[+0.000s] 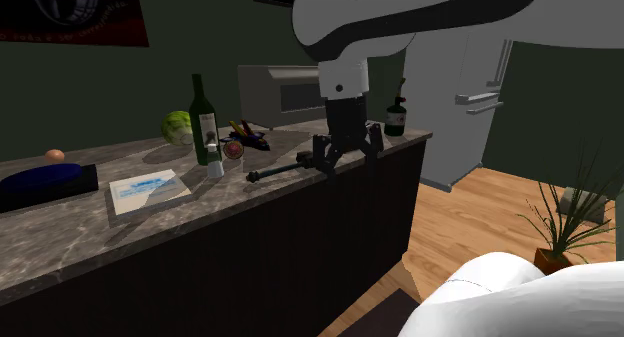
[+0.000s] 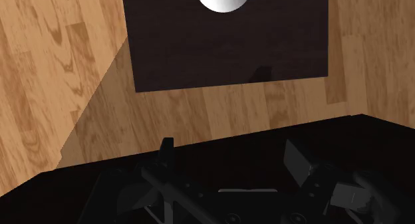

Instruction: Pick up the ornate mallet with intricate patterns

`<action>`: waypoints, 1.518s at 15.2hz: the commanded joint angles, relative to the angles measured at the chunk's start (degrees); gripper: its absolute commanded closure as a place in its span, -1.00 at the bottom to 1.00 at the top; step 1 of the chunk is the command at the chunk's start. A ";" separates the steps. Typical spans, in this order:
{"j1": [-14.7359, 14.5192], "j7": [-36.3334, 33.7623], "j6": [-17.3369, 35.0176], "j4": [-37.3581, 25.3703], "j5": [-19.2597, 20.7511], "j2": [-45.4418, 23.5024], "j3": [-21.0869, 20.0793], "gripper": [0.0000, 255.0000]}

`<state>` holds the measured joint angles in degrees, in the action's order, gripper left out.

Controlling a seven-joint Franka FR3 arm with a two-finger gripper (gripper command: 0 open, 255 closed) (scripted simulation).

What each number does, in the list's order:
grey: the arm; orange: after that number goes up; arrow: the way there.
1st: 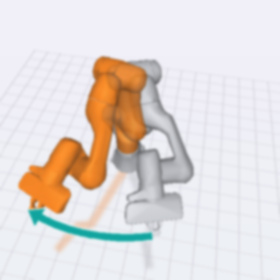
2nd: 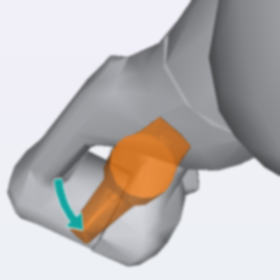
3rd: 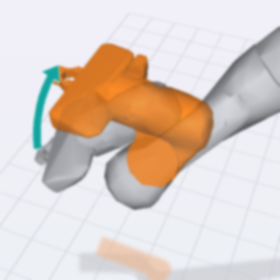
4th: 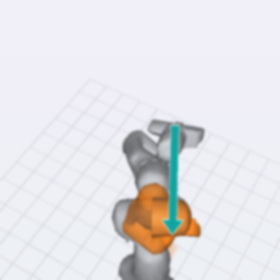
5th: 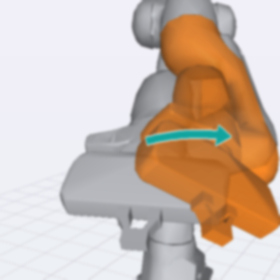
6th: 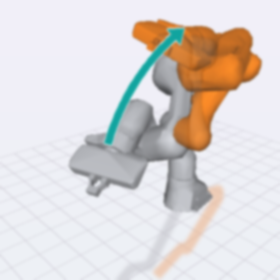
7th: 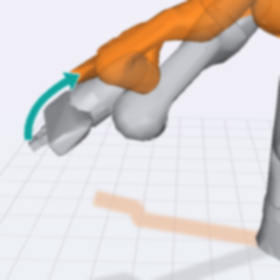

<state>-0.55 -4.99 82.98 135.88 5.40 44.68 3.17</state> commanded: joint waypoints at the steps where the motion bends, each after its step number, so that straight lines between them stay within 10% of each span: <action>1: 0.00 0.00 0.00 0.00 0.00 0.00 0.00 -1.00; 23: 2.63 15.67 13.17 -36.40 -3.15 -48.41 11.70 -1.00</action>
<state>1.66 9.59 95.93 102.20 2.95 -0.80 14.40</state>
